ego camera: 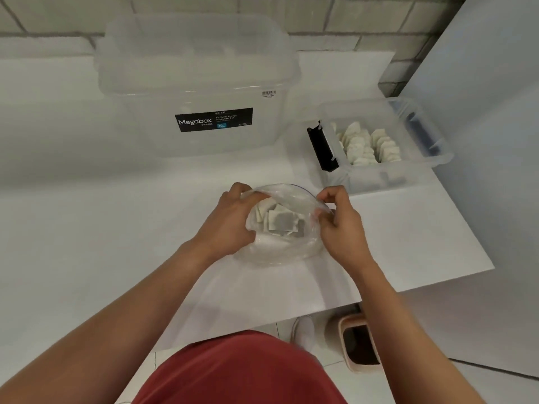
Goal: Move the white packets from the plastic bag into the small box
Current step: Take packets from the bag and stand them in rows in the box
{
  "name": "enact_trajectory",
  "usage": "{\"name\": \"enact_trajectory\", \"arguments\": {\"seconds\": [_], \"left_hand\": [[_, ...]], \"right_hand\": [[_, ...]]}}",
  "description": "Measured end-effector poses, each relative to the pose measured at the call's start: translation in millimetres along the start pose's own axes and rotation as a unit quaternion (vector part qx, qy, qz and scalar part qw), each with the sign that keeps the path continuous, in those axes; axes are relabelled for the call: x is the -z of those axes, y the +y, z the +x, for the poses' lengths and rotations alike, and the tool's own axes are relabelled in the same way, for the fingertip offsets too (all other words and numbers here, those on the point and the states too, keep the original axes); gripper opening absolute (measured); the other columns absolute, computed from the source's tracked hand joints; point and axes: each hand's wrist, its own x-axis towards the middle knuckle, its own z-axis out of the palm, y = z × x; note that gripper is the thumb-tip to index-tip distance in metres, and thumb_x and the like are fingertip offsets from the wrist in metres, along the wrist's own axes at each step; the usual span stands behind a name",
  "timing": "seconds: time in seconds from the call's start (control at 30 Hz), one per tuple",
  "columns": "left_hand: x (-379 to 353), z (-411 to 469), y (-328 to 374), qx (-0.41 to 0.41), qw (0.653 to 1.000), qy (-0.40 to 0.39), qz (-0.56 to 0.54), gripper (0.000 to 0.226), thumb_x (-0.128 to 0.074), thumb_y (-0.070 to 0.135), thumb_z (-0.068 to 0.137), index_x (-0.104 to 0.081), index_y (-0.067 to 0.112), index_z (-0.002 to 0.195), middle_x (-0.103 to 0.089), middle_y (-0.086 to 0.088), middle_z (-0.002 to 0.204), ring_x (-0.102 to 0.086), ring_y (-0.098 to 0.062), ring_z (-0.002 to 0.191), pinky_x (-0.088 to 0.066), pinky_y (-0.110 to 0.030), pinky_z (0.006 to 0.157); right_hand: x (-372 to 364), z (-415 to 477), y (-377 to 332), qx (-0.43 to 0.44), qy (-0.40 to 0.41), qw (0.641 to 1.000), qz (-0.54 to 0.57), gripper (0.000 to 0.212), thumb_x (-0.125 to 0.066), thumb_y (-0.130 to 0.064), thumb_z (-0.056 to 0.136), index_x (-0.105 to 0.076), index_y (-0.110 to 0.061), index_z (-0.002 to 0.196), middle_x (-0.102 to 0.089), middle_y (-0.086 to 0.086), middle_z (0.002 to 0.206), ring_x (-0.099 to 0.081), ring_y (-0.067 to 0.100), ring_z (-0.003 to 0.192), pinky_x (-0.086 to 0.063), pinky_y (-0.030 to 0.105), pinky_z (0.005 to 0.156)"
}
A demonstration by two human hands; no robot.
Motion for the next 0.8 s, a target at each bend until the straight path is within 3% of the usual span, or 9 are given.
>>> {"name": "enact_trajectory", "arguments": {"seconds": [0.07, 0.17, 0.2, 0.27, 0.33, 0.43, 0.53, 0.67, 0.8], "left_hand": [[-3, 8, -2, -0.002, 1.0, 0.004, -0.005, 0.079, -0.069, 0.009, 0.07, -0.046, 0.039, 0.139, -0.039, 0.003, 0.128, -0.043, -0.026, 0.119, -0.043, -0.035, 0.099], [-3, 14, -1, 0.002, 1.0, -0.014, -0.002, 0.081, -0.072, 0.01, 0.071, -0.044, 0.035, 0.143, -0.038, 0.0, 0.13, -0.042, -0.026, 0.12, -0.035, -0.027, 0.096], [-3, 15, -1, 0.002, 1.0, -0.024, 0.0, 0.081, -0.073, 0.011, 0.071, -0.043, 0.034, 0.144, -0.037, 0.0, 0.133, -0.041, -0.027, 0.122, -0.033, -0.027, 0.096], [-2, 15, 0, -0.002, 0.999, -0.036, -0.01, 0.076, -0.075, 0.019, 0.071, -0.047, 0.039, 0.139, -0.035, 0.001, 0.138, -0.041, -0.028, 0.124, -0.035, -0.028, 0.1], [-4, 15, 2, -0.006, 0.999, -0.02, -0.038, 0.058, -0.074, 0.027, 0.074, -0.057, 0.044, 0.127, -0.036, 0.003, 0.138, -0.043, -0.025, 0.125, -0.036, -0.03, 0.104], [-12, 17, 5, 0.02, 0.998, 0.011, -0.061, 0.032, -0.07, 0.041, 0.081, -0.067, 0.042, 0.112, -0.042, 0.002, 0.138, -0.045, -0.024, 0.126, -0.037, -0.033, 0.107], [-23, 22, 6, 0.028, 0.999, 0.017, -0.025, 0.032, -0.075, 0.053, 0.077, -0.068, 0.039, 0.106, -0.046, -0.001, 0.134, -0.047, -0.027, 0.123, -0.038, -0.031, 0.101], [-28, 24, 8, 0.032, 0.999, 0.008, -0.007, 0.037, -0.078, 0.047, 0.078, -0.066, 0.039, 0.112, -0.044, -0.002, 0.136, -0.044, -0.028, 0.123, -0.037, -0.033, 0.099], [-30, 17, 11, 0.036, 0.999, 0.025, 0.003, 0.039, -0.076, 0.046, 0.08, -0.065, 0.04, 0.117, -0.043, -0.003, 0.14, -0.043, -0.029, 0.126, -0.038, -0.035, 0.102]], "right_hand": [[-5, -4, 3, 0.061, 0.03, 0.99, -0.123, 0.034, -0.057, 0.001, 0.093, -0.053, -0.021, 0.118, -0.059, -0.006, 0.119, -0.059, 0.018, 0.106, -0.046, 0.025, 0.084], [-13, -16, -3, 0.168, 0.142, 0.926, -0.306, 0.035, -0.069, 0.001, 0.086, -0.064, -0.013, 0.118, -0.058, 0.008, 0.127, -0.053, 0.03, 0.11, -0.051, 0.04, 0.083], [-18, -20, -6, 0.202, 0.158, 0.916, -0.309, 0.03, -0.07, 0.003, 0.085, -0.067, -0.01, 0.112, -0.06, 0.01, 0.122, -0.055, 0.03, 0.104, -0.052, 0.04, 0.076], [-29, -26, -9, 0.249, 0.1, 0.923, -0.275, 0.015, -0.069, 0.002, 0.088, -0.071, -0.006, 0.1, -0.065, 0.008, 0.105, -0.06, 0.027, 0.089, -0.054, 0.038, 0.063], [-38, -27, -9, 0.206, 0.042, 0.945, -0.25, 0.009, -0.067, -0.003, 0.089, -0.072, -0.008, 0.094, -0.067, 0.004, 0.092, -0.064, 0.024, 0.076, -0.054, 0.039, 0.061], [-40, -23, -4, 0.089, 0.062, 0.959, -0.263, 0.015, -0.062, -0.004, 0.089, -0.074, -0.011, 0.095, -0.072, 0.003, 0.092, -0.068, 0.025, 0.077, -0.054, 0.037, 0.065], [-36, -19, -6, 0.025, 0.06, 0.955, -0.29, 0.019, -0.058, -0.007, 0.092, -0.073, -0.011, 0.101, -0.075, 0.005, 0.092, -0.069, 0.029, 0.083, -0.055, 0.037, 0.071], [-30, -16, -8, -0.058, 0.042, 0.968, -0.239, 0.027, -0.059, -0.012, 0.091, -0.071, -0.013, 0.116, -0.076, 0.006, 0.102, -0.068, 0.031, 0.098, -0.056, 0.041, 0.086], [-24, -15, -4, -0.091, 0.045, 0.982, -0.159, 0.019, -0.066, -0.012, 0.085, -0.074, -0.018, 0.1, -0.074, -0.005, 0.088, -0.07, 0.021, 0.089, -0.057, 0.042, 0.084]]}}
